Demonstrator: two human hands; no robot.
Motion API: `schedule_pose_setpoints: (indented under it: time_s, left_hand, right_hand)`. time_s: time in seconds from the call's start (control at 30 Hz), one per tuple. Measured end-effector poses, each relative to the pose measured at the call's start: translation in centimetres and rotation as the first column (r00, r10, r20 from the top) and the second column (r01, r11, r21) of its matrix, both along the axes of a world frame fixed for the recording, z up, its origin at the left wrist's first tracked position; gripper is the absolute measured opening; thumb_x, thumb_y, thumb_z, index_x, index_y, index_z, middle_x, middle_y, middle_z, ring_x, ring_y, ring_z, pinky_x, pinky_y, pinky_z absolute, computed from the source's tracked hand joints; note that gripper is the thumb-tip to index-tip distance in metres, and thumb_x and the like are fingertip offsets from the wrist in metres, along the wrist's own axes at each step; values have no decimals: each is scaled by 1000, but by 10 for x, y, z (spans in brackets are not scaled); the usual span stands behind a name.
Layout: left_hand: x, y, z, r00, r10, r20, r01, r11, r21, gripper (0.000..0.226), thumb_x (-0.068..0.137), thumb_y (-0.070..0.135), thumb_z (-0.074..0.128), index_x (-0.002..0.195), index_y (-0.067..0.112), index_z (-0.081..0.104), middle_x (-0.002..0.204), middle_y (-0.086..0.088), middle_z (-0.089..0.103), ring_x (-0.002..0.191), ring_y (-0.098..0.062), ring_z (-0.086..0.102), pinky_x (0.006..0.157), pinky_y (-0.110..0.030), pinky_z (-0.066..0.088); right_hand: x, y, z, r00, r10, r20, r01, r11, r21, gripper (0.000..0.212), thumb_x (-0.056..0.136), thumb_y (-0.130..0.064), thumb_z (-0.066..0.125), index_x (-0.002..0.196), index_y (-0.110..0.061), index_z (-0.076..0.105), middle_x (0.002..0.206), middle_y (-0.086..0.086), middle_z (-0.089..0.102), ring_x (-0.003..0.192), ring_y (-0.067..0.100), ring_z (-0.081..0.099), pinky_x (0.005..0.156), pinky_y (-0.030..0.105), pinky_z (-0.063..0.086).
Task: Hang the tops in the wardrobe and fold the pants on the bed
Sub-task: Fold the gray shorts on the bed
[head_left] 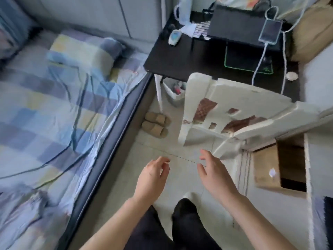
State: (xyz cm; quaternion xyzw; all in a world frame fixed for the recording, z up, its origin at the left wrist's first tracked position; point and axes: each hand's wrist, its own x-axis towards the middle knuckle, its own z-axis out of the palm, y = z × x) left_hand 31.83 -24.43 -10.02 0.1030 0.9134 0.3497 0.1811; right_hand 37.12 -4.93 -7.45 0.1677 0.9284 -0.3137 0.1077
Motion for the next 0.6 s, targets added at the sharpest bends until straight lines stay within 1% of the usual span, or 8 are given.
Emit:
schedule_pose_setpoints:
  time_s: [0.1,0.13,0.2,0.23,0.3,0.4,0.5,0.6]
  left_hand:
    - [18,-76,1,976,215,15,-216,976,11,18,100,29,46,111,28,60,93,13,66,90,-7,58,78,-24,46]
    - [28,-111,2,948,316,25,-317,948,20,18,100,29,45,111,28,60,91,13,66,90,-6,58,78,-26,47]
    - [45,-161,3,893,447,43,-448,893,29,17,101,26,46,110,28,60,89,14,67,89,-5,60,78,-28,50]
    - [62,-202,1,843,536,55,-537,843,25,17,100,24,47,110,28,60,88,14,67,88,-6,61,78,-29,50]
    - [88,-257,-1,765,637,92,-641,767,19,16,99,20,50,107,27,61,85,12,68,85,-6,62,79,-29,50]
    - [128,-345,-5,600,791,120,-798,602,24,15,98,18,53,99,30,62,77,12,68,73,-2,61,68,-25,49]
    - [154,-414,-14,464,880,98,-886,463,34,19,96,14,55,94,32,62,71,11,67,68,-1,61,63,-18,46]
    - [168,-469,-25,375,922,97,-927,376,9,22,96,14,55,92,35,60,72,12,69,72,-1,65,66,-14,47]
  right_hand:
    - [-21,-62,-3,985,173,2,-173,985,-11,44,99,-23,44,142,-17,36,134,-1,52,123,16,46,94,24,38]
    - [-31,-94,-4,970,243,3,-243,970,-16,44,99,-22,45,141,-17,37,133,-2,53,123,16,45,93,23,37]
    - [-41,-142,-3,943,334,-7,-334,942,-32,42,98,-22,46,140,-18,39,131,-2,54,122,17,46,89,23,36]
    - [-48,-186,-6,913,409,-4,-409,912,-46,42,98,-22,46,139,-18,40,131,-2,54,121,18,47,89,24,37]
    - [-53,-245,-7,872,489,16,-488,871,-55,40,98,-21,47,137,-17,42,129,-1,56,118,20,49,89,27,38]
    - [-53,-342,-17,788,615,25,-611,787,-86,37,97,-18,49,133,-13,46,121,1,58,115,20,50,86,22,35]
    - [-54,-422,-28,713,698,66,-688,715,-126,35,96,-18,49,131,-12,48,116,1,59,112,20,51,84,22,34]
    - [-61,-489,-41,643,757,113,-741,653,-157,34,97,-21,49,130,-13,50,114,0,61,110,20,53,85,23,36]
